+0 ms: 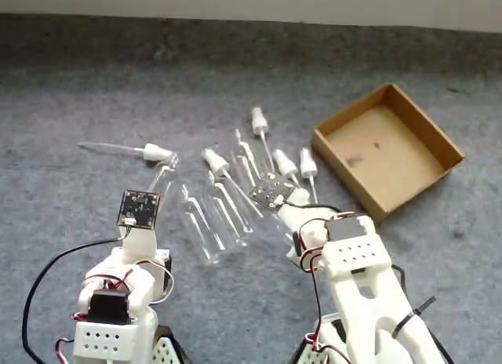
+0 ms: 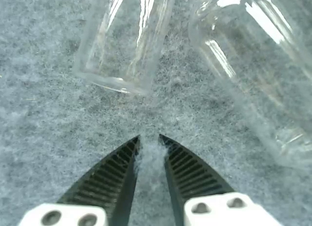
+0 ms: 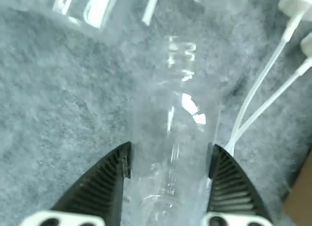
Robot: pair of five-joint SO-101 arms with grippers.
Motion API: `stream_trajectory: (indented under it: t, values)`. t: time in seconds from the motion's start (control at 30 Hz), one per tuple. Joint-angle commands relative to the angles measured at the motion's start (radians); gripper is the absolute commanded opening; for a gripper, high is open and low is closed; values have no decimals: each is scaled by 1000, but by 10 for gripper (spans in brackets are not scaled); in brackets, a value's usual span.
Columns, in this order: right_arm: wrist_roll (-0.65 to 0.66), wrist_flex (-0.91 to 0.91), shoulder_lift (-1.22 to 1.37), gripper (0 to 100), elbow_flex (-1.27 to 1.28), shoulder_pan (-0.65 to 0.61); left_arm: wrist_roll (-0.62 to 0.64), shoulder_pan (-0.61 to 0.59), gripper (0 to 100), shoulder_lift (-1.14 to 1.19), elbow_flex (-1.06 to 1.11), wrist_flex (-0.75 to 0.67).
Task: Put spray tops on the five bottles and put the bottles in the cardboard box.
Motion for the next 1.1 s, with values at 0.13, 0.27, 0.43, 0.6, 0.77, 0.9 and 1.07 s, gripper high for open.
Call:
stream_trajectory:
  t: [0.13, 0.27, 0.43, 0.6, 0.77, 0.9, 1.07]
  values:
    - [8, -19, -16, 182, -4, -88, 9, 15, 5, -8, 22, 5]
    - [5, -19, -16, 249, -2, -147, 9, 15, 5, -8, 22, 5]
    - [9, -21, -16, 278, -4, -182, 9, 15, 5, -8, 22, 5]
    - [8, -21, -16, 278, -7, -222, 9, 15, 5, -8, 22, 5]
    - [9, -27, -1, 278, -31, -219, 9, 15, 5, -8, 22, 5]
    - [5, -30, 105, 278, -68, -216, 9, 15, 5, -8, 22, 5]
    - [3, -30, 211, 278, -125, -216, 9, 15, 5, -8, 22, 5]
